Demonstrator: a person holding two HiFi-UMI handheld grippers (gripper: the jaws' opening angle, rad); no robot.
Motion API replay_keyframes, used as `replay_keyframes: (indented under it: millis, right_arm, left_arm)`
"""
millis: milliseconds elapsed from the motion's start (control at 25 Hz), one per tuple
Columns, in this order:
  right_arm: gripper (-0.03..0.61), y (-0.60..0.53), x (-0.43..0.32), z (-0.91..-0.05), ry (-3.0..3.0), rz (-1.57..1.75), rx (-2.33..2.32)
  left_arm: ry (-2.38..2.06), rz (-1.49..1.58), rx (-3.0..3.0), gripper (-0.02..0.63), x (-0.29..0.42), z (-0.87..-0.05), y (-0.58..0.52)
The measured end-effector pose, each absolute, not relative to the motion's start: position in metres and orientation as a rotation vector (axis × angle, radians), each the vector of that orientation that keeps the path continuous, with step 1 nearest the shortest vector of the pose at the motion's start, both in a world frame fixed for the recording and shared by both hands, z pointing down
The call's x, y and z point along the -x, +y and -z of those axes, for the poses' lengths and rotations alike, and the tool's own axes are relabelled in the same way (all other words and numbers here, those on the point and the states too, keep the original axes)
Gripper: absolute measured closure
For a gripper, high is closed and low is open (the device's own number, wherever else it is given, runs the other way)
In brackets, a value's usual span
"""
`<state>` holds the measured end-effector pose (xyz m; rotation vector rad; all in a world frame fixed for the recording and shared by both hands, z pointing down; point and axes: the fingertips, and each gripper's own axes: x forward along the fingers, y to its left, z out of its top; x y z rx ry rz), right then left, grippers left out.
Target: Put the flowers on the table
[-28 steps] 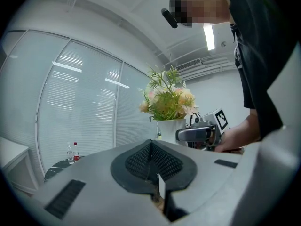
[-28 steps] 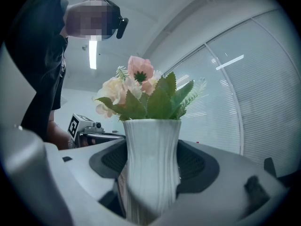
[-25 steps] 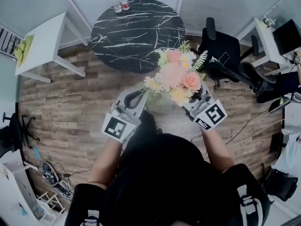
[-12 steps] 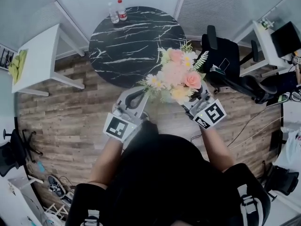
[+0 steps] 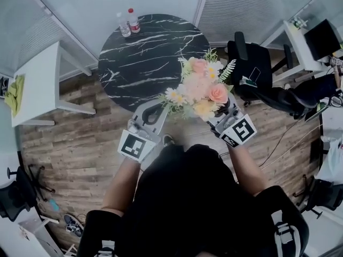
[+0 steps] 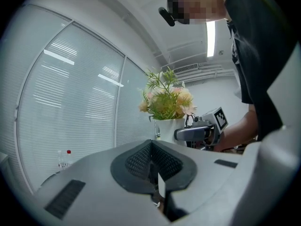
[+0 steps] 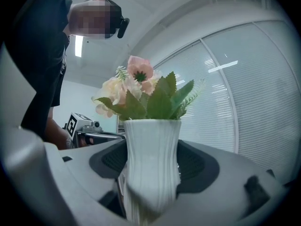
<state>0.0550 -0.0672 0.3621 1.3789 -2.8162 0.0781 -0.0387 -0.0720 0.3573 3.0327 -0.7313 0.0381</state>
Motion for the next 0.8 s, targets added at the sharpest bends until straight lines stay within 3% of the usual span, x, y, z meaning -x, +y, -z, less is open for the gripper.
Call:
replay_keyframes:
  millis: [800]
  right_arm:
    - [0.247,-0.170,-0.079,-0.376,-2.825,0.033,-1.488]
  left_arm:
    - [-0.816,-0.054,-2.987,0.603,0.030,-0.384,-0.170]
